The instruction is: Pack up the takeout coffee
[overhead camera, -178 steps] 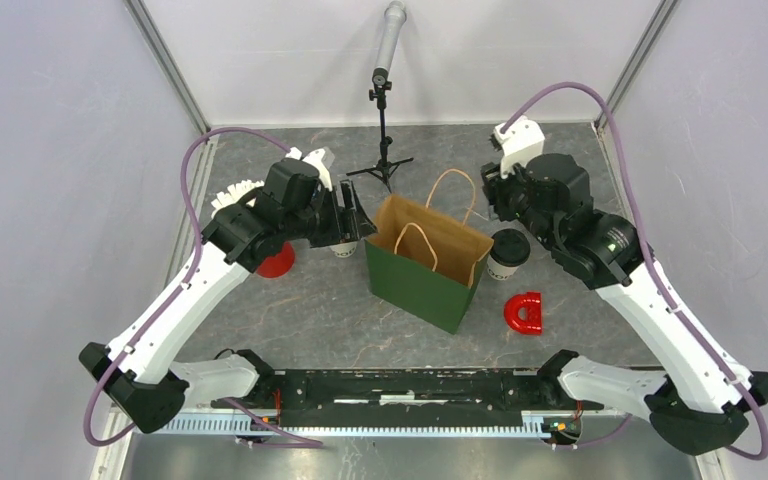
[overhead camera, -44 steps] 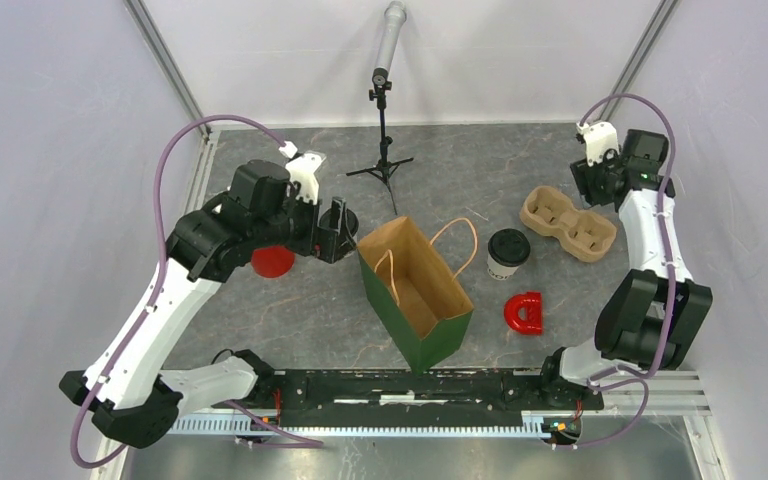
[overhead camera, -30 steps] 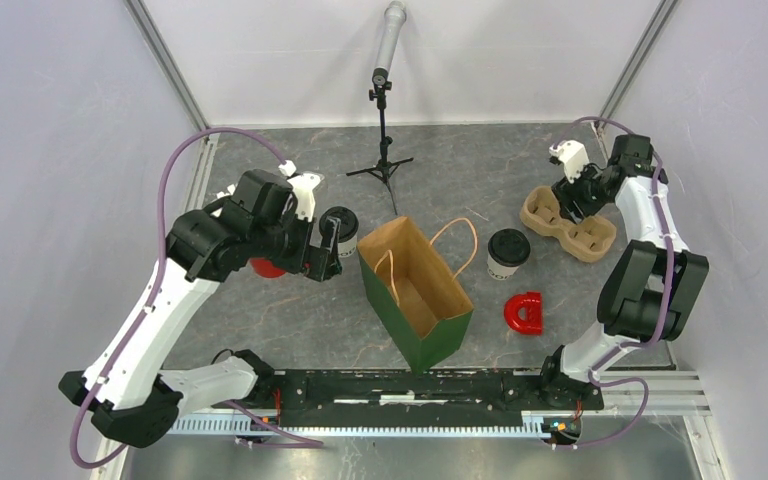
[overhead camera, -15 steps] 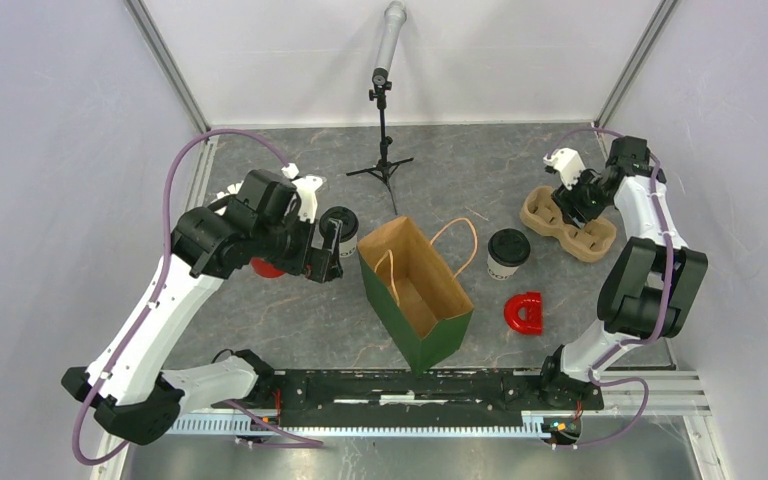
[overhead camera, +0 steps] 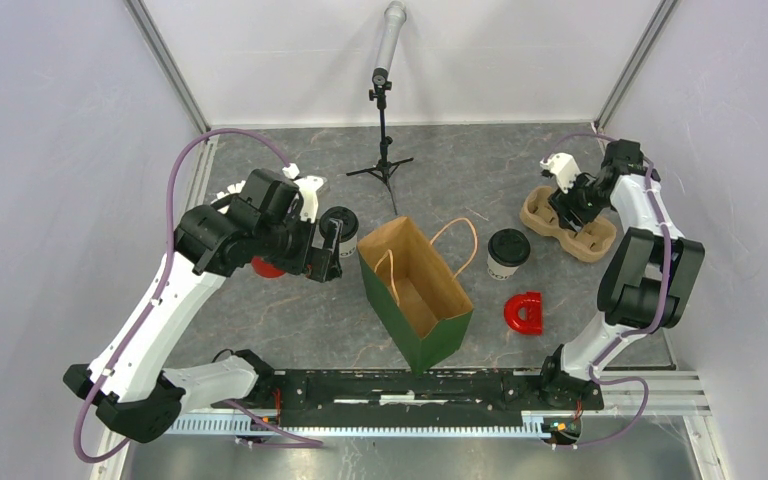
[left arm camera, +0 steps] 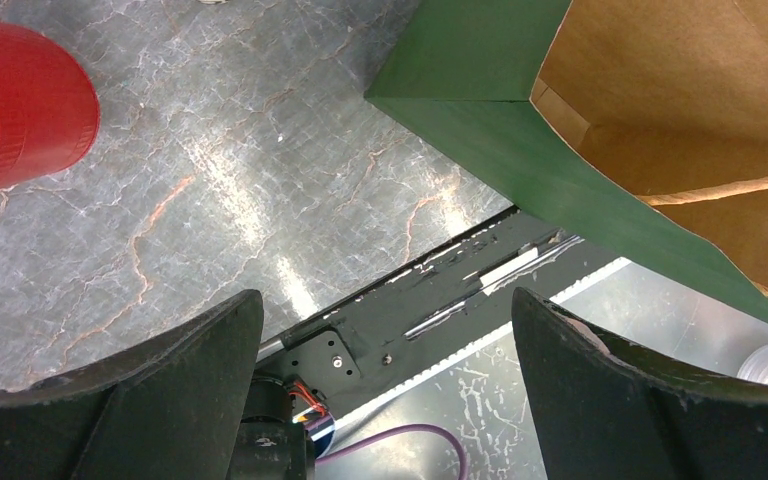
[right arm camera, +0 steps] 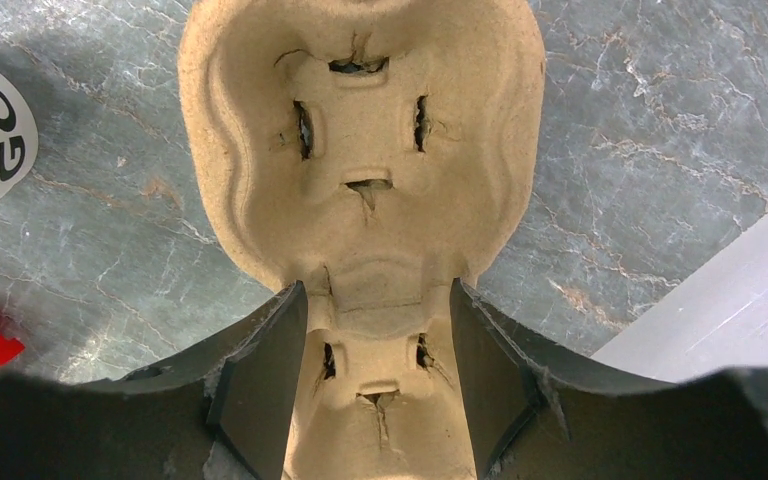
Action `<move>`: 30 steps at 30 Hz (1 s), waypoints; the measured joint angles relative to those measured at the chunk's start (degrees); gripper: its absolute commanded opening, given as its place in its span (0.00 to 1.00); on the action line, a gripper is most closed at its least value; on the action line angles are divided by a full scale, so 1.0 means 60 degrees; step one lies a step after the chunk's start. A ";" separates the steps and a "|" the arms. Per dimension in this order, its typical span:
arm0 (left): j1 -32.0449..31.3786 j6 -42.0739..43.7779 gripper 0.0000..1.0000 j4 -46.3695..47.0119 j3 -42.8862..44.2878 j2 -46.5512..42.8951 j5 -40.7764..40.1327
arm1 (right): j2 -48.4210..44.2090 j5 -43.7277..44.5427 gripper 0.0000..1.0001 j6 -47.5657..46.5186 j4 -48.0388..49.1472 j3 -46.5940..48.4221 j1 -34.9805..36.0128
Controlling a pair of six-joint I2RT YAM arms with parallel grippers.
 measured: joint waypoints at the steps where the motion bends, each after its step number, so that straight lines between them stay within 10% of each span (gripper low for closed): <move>1: 0.0000 -0.0025 1.00 0.0000 0.0000 0.0000 0.0000 | 0.0036 -0.0004 0.61 -0.0004 0.0004 0.0000 0.0000; 30: 0.0000 -0.0204 1.00 0.0007 0.0000 -0.0189 -0.0055 | 0.0025 -0.0051 0.31 0.0477 -0.0069 0.0233 0.0055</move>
